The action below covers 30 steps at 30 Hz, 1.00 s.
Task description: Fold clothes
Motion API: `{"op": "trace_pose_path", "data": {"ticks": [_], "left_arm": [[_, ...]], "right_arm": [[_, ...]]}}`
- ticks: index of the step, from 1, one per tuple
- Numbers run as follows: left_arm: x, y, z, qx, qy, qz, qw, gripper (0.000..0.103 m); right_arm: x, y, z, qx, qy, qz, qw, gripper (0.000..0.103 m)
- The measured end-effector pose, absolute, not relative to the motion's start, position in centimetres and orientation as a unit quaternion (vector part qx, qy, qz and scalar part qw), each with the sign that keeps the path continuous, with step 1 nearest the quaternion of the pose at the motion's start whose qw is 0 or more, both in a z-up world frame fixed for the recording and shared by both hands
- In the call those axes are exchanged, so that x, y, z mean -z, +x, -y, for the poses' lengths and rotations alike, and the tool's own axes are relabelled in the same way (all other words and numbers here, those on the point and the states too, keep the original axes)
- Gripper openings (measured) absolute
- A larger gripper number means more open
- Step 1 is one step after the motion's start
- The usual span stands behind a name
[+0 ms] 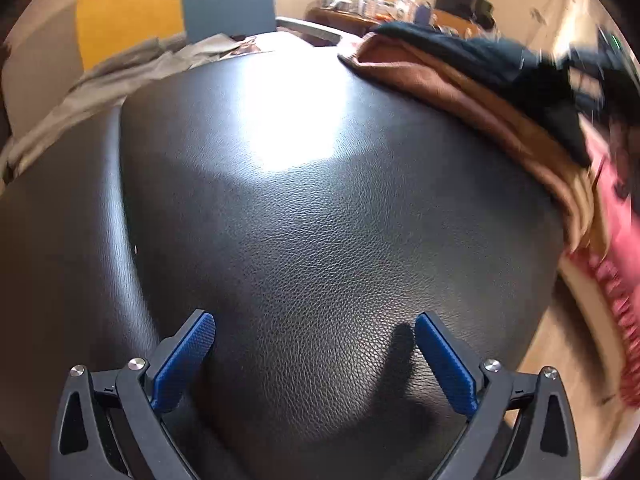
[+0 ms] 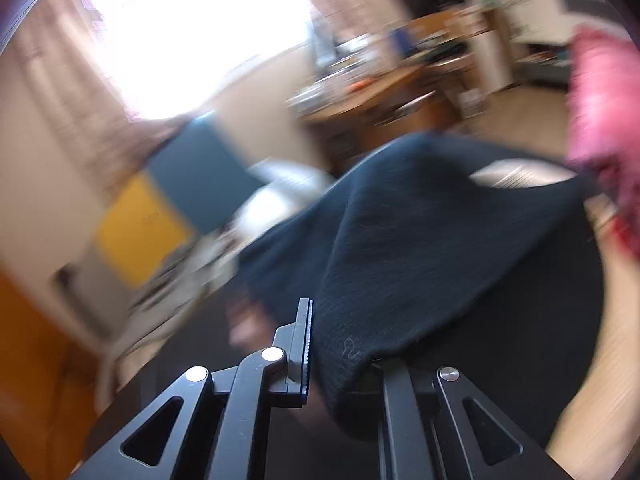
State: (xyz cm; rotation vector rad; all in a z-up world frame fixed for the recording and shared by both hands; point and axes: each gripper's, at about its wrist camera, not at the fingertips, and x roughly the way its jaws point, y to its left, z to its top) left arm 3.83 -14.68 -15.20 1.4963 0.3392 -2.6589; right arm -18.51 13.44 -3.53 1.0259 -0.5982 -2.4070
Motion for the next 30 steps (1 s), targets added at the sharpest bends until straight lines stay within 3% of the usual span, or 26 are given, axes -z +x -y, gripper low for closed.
{"op": "trace_pose_path", "data": {"ticks": [1, 3, 9, 12, 14, 15, 20, 23, 30], "left_arm": [[15.1, 4.1, 15.0, 0.864, 0.486, -0.126, 0.037, 0.100], [14.6, 4.6, 16.4, 0.860, 0.482, -0.164, 0.037, 0.085], [14.0, 6.2, 20.5, 0.835, 0.474, -0.278, 0.037, 0.078], [13.5, 7.3, 20.7, 0.838, 0.471, -0.273, 0.048, 0.078], [13.1, 7.9, 20.8, 0.841, 0.465, -0.269, 0.054, 0.078], [13.0, 7.5, 20.7, 0.839, 0.463, -0.279, 0.053, 0.078], [12.3, 5.3, 23.0, 0.829, 0.439, -0.344, 0.046, 0.078], [10.7, 3.1, 23.6, 0.849, 0.427, -0.302, 0.079, 0.078], [8.8, -5.1, 22.6, 0.891, 0.438, -0.062, 0.106, 0.078]], "right_arm": [[4.1, -17.0, -11.6, 0.860, 0.381, 0.212, 0.265, 0.010], [5.8, -13.5, -7.4, 0.830, 0.407, 0.192, 0.329, 0.010], [11.8, -3.5, 2.5, 0.706, 0.497, 0.161, 0.478, 0.010], [13.5, -0.2, 3.9, 0.679, 0.528, 0.141, 0.490, 0.021], [14.3, 1.0, 3.1, 0.666, 0.543, 0.149, 0.489, 0.055], [14.6, 1.5, 2.5, 0.665, 0.547, 0.151, 0.485, 0.061], [15.8, 3.0, -1.9, 0.655, 0.565, 0.190, 0.463, 0.068], [16.0, 3.6, -3.5, 0.662, 0.560, 0.220, 0.446, 0.073], [14.5, 3.9, -1.3, 0.682, 0.538, 0.238, 0.435, 0.088]]}}
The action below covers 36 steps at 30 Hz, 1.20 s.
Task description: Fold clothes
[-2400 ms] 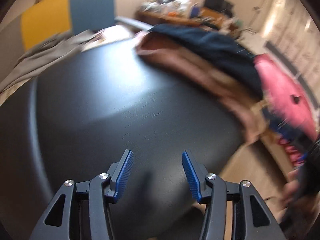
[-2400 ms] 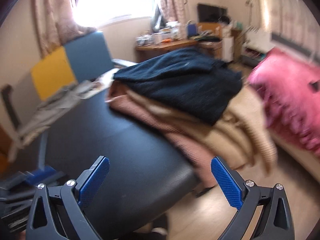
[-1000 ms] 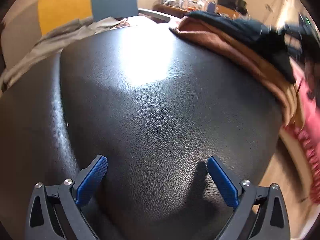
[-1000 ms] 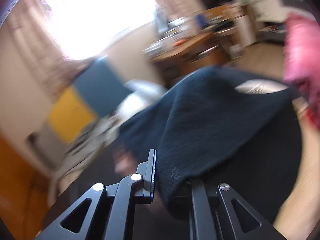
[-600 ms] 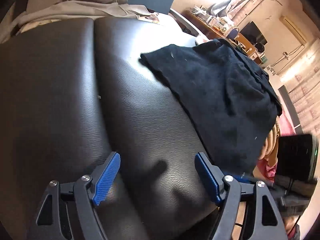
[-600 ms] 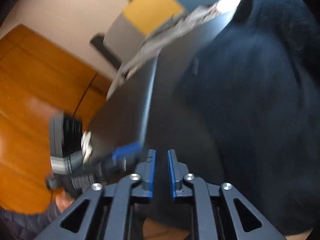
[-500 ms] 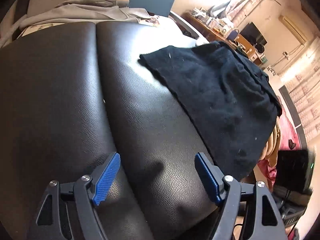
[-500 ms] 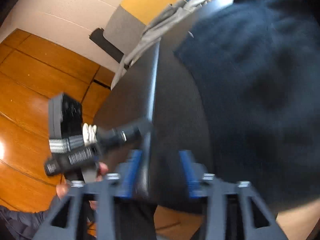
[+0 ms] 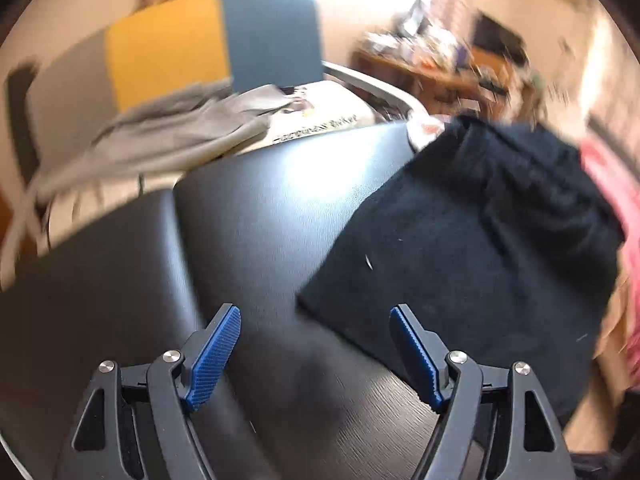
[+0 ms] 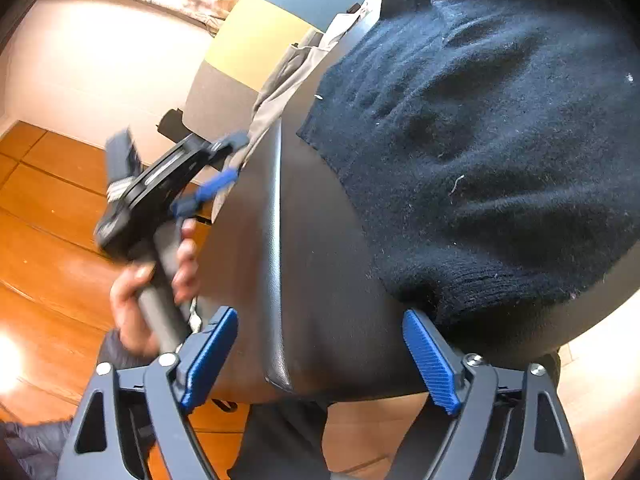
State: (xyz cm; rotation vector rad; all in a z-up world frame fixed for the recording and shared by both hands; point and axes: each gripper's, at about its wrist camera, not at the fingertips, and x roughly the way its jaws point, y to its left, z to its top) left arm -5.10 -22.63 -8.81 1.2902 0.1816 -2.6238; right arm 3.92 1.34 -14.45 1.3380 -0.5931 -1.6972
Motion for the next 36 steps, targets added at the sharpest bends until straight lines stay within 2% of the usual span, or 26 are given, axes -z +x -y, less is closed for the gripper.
{"op": "trace_pose_path", "data": {"ticks": [3, 8, 12, 14, 16, 17, 18, 19, 24, 26, 31, 33, 36], "left_arm": [[9.8, -8.5, 23.6, 0.885, 0.460, -0.039, 0.064, 0.078], [11.4, -14.1, 25.0, 0.866, 0.496, -0.060, 0.000, 0.078], [13.0, -17.6, 24.8, 0.852, 0.517, -0.078, -0.019, 0.078], [13.9, -19.0, 23.8, 0.845, 0.531, -0.064, -0.008, 0.078], [14.8, -20.1, 22.7, 0.842, 0.539, -0.041, 0.006, 0.066], [14.8, -20.2, 22.1, 0.844, 0.536, -0.023, 0.012, 0.045], [14.6, -20.2, 21.1, 0.844, 0.536, -0.011, 0.006, 0.012], [13.7, -19.7, 20.6, 0.848, 0.529, -0.027, -0.015, 0.008], [7.6, -13.5, 19.3, 0.881, 0.446, -0.129, -0.096, 0.007], [6.5, -9.2, 19.6, 0.889, 0.418, -0.159, -0.095, 0.007], [11.5, 0.6, 21.3, 0.858, 0.446, -0.252, -0.029, 0.000], [13.3, 4.1, 21.3, 0.850, 0.462, -0.254, 0.010, 0.000], [14.8, 8.2, 21.5, 0.833, 0.470, -0.293, 0.010, 0.000]], "right_arm": [[14.7, 3.9, -0.8, 0.678, 0.534, 0.235, 0.447, 0.094], [15.5, 3.4, -1.1, 0.660, 0.532, 0.252, 0.467, 0.100], [16.0, 2.8, -0.9, 0.646, 0.531, 0.268, 0.478, 0.103], [16.0, 2.8, -0.9, 0.645, 0.531, 0.267, 0.480, 0.103], [15.9, 3.1, -1.2, 0.646, 0.530, 0.265, 0.481, 0.103], [15.9, 3.1, -1.1, 0.647, 0.530, 0.263, 0.480, 0.103], [15.9, 3.2, -1.4, 0.648, 0.529, 0.262, 0.481, 0.103], [15.8, 3.3, -1.6, 0.648, 0.529, 0.262, 0.481, 0.103], [15.8, 3.6, -2.8, 0.644, 0.527, 0.275, 0.482, 0.103], [15.7, 3.6, -2.6, 0.646, 0.526, 0.269, 0.484, 0.103], [15.3, 3.7, -2.0, 0.653, 0.522, 0.243, 0.493, 0.103], [15.0, 3.7, -1.6, 0.656, 0.523, 0.234, 0.492, 0.103], [14.5, 3.8, -0.9, 0.665, 0.524, 0.219, 0.485, 0.103]]}}
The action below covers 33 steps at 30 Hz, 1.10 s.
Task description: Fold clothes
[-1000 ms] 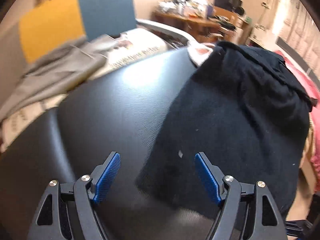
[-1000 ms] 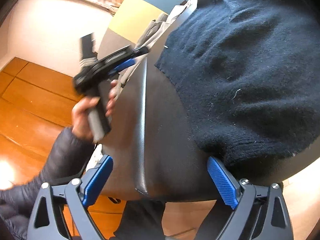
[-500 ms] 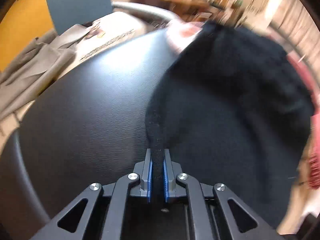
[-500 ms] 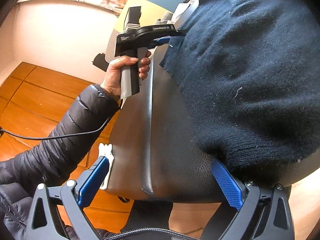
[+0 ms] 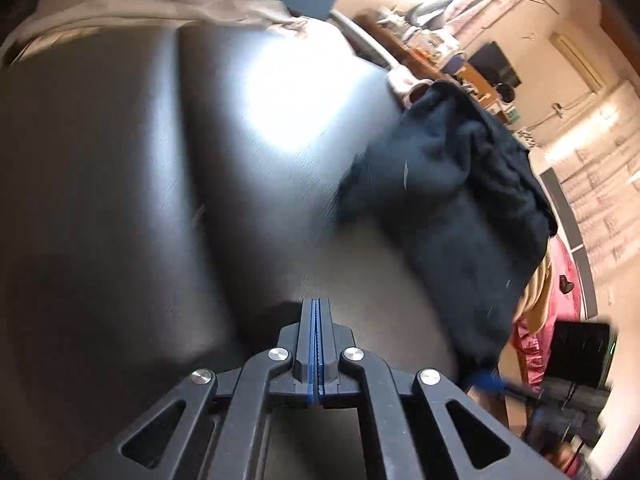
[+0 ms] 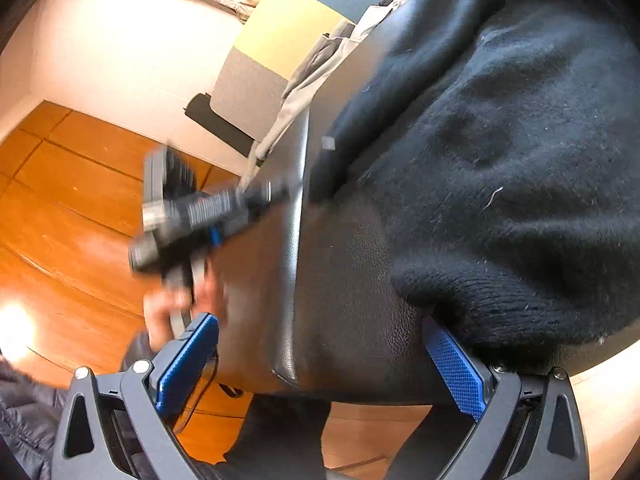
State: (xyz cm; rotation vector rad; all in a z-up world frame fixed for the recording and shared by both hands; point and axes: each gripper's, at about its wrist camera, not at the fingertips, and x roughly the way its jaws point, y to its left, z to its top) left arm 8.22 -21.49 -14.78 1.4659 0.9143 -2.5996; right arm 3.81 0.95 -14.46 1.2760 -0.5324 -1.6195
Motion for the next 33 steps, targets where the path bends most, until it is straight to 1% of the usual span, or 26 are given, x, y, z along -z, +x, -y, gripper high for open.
{"op": "trace_pose_path", "data": {"ticks": [2, 3, 4, 6, 7, 8, 12, 15, 18, 21, 25, 29, 32, 33], "left_arm": [[14.6, 10.1, 21.4, 0.834, 0.469, -0.290, 0.012, 0.000], [14.0, 10.4, 21.5, 0.841, 0.465, -0.276, 0.024, 0.000], [13.6, 10.4, 21.7, 0.844, 0.463, -0.268, 0.031, 0.002], [12.5, 9.6, 22.4, 0.847, 0.457, -0.269, 0.033, 0.019], [11.9, 9.1, 22.9, 0.850, 0.453, -0.266, 0.036, 0.019], [10.9, 8.2, 22.8, 0.859, 0.448, -0.247, 0.037, 0.019], [8.7, 3.4, 21.8, 0.883, 0.435, -0.175, 0.013, 0.031], [8.5, -0.1, 20.9, 0.882, 0.448, -0.143, -0.006, 0.032], [9.5, -3.7, 20.2, 0.873, 0.467, -0.137, -0.028, 0.032], [10.7, -6.8, 19.4, 0.862, 0.487, -0.130, -0.042, 0.032], [12.7, -10.0, 18.0, 0.846, 0.518, -0.116, -0.048, 0.033], [13.4, -9.5, 16.9, 0.850, 0.517, -0.095, -0.026, 0.033], [13.5, -7.8, 16.2, 0.852, 0.516, -0.085, -0.017, 0.031], [13.5, -7.1, 16.1, 0.851, 0.517, -0.088, -0.017, 0.030]], "right_arm": [[14.1, 3.9, -0.4, 0.673, 0.525, 0.208, 0.479, 0.103], [13.9, 3.9, -0.2, 0.676, 0.527, 0.202, 0.475, 0.103], [13.8, 4.0, 0.0, 0.676, 0.530, 0.199, 0.471, 0.103], [13.5, 4.0, 0.2, 0.676, 0.538, 0.197, 0.463, 0.103], [13.5, 4.1, 0.4, 0.676, 0.541, 0.199, 0.458, 0.103], [13.3, 4.0, 0.4, 0.677, 0.545, 0.203, 0.452, 0.103], [11.7, 4.3, 0.1, 0.712, 0.522, 0.173, 0.436, 0.103], [10.0, 4.0, -0.4, 0.743, 0.495, 0.154, 0.424, 0.103], [8.8, 2.5, -1.4, 0.774, 0.478, 0.118, 0.397, 0.103], [8.4, 0.8, -2.7, 0.798, 0.470, 0.083, 0.368, 0.103], [9.2, -1.8, -2.8, 0.830, 0.473, 0.014, 0.295, 0.103], [12.6, -4.5, -3.6, 0.820, 0.525, -0.057, 0.221, 0.103], [13.5, -4.3, -2.6, 0.825, 0.514, -0.116, 0.205, 0.103], [13.7, -4.3, -2.7, 0.828, 0.512, -0.111, 0.202, 0.103]]}}
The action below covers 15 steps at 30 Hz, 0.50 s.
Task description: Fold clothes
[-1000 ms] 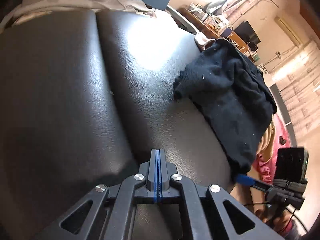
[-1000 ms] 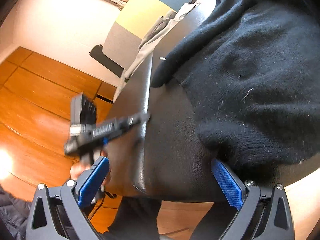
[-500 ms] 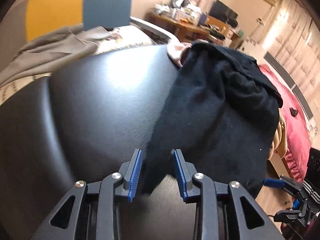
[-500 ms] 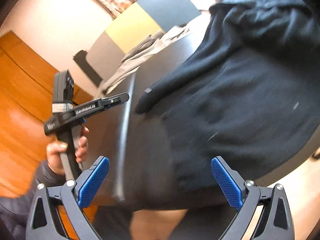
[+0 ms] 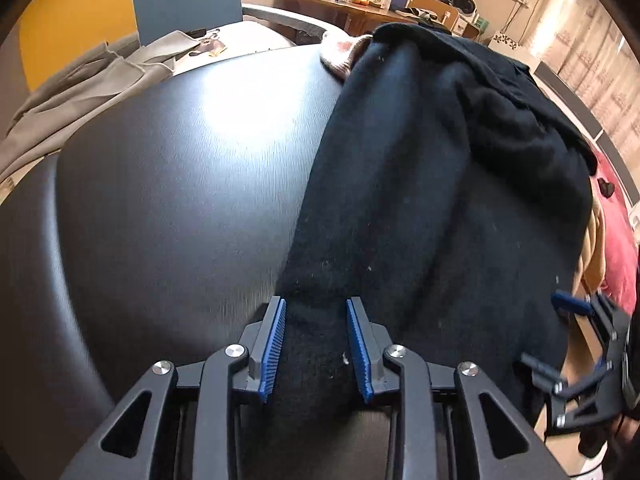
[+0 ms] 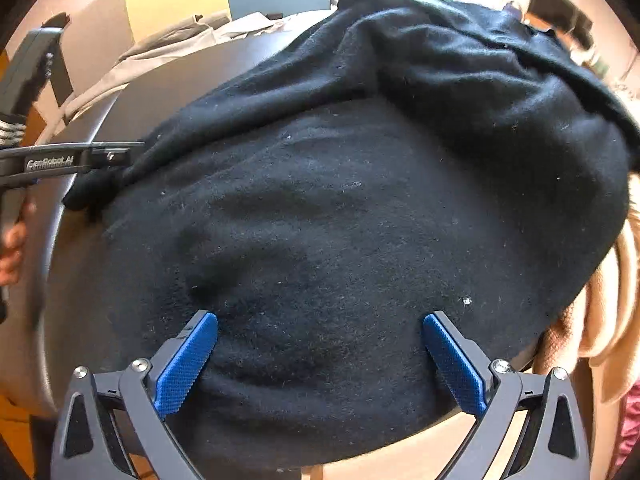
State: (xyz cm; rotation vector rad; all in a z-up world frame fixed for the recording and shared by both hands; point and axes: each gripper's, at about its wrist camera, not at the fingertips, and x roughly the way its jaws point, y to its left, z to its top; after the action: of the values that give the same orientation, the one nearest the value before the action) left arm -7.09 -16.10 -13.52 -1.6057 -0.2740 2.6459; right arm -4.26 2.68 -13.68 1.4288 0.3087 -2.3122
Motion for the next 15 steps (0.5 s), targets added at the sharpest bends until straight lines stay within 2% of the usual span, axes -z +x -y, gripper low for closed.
{"op": "trace_pose_path", "data": {"ticks": [8, 15], "left_arm": [[13.9, -1.3, 17.4, -0.845, -0.507, 0.172, -0.003, 0.025], [13.9, 1.2, 17.3, -0.842, -0.508, 0.183, -0.017, 0.020]], "right_arm": [[14.7, -5.4, -3.8, 0.838, 0.494, -0.107, 0.205, 0.103], [15.4, -6.5, -4.6, 0.831, 0.494, -0.123, 0.225, 0.103]]}}
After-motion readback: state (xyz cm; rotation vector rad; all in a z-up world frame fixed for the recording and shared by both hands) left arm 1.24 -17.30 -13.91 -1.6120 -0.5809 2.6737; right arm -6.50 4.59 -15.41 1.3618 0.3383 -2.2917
